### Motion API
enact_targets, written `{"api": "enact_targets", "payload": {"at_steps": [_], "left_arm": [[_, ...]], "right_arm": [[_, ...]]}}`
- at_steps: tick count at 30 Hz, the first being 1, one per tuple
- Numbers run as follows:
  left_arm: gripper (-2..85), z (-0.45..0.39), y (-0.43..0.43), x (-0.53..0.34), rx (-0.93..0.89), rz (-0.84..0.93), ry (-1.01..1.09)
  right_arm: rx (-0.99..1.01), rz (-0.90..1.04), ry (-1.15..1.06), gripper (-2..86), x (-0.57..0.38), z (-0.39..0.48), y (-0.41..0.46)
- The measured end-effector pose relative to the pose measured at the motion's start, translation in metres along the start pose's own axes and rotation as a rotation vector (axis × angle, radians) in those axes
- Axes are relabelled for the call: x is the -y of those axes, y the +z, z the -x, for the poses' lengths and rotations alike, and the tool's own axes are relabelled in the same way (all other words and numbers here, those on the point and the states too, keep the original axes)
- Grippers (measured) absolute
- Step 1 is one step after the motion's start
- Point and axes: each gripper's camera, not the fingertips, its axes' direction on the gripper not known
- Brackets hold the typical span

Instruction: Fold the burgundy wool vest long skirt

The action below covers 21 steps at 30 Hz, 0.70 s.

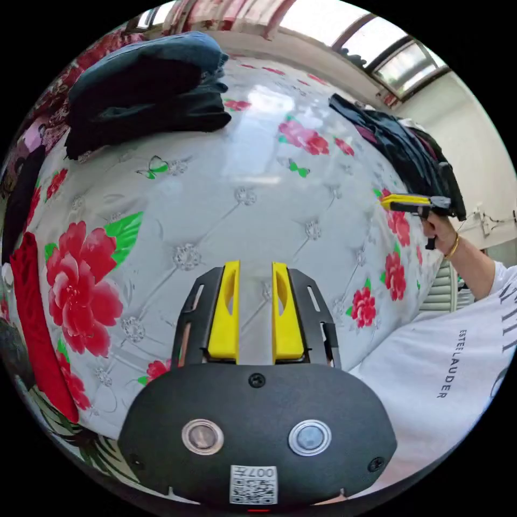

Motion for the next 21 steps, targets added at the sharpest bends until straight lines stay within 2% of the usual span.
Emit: {"api": "enact_targets", "payload": {"at_steps": [6,13,15,18,19,21], "left_arm": [[7.5,-0.083,0.039,0.031,0.249,0.137,0.165],[5.7,-0.112,0.061,0.042,0.297,0.119,0.132],[5.6,-0.117,0.065,0.045,0.308,0.119,0.127],[5.6,-0.122,0.071,0.054,0.316,0.136,0.094],[5.6,-0.124,0.073,0.057,0.317,0.143,0.080],[5.6,-0.126,0.075,0.062,0.319,0.151,0.057]], "right_arm": [[-0.220,-0.121,0.360,6.4,-0.086,-0.128,-0.061],[-0.238,-0.140,0.691,6.4,-0.175,-0.252,-0.074],[-0.204,-0.153,0.709,6.4,-0.189,-0.263,-0.070],[-0.124,-0.068,0.691,6.3,-0.201,-0.269,-0.041],[-0.157,-0.167,0.678,6.3,-0.211,-0.262,-0.044],[-0.161,-0.223,0.682,6.4,-0.220,-0.256,-0.040]]}}
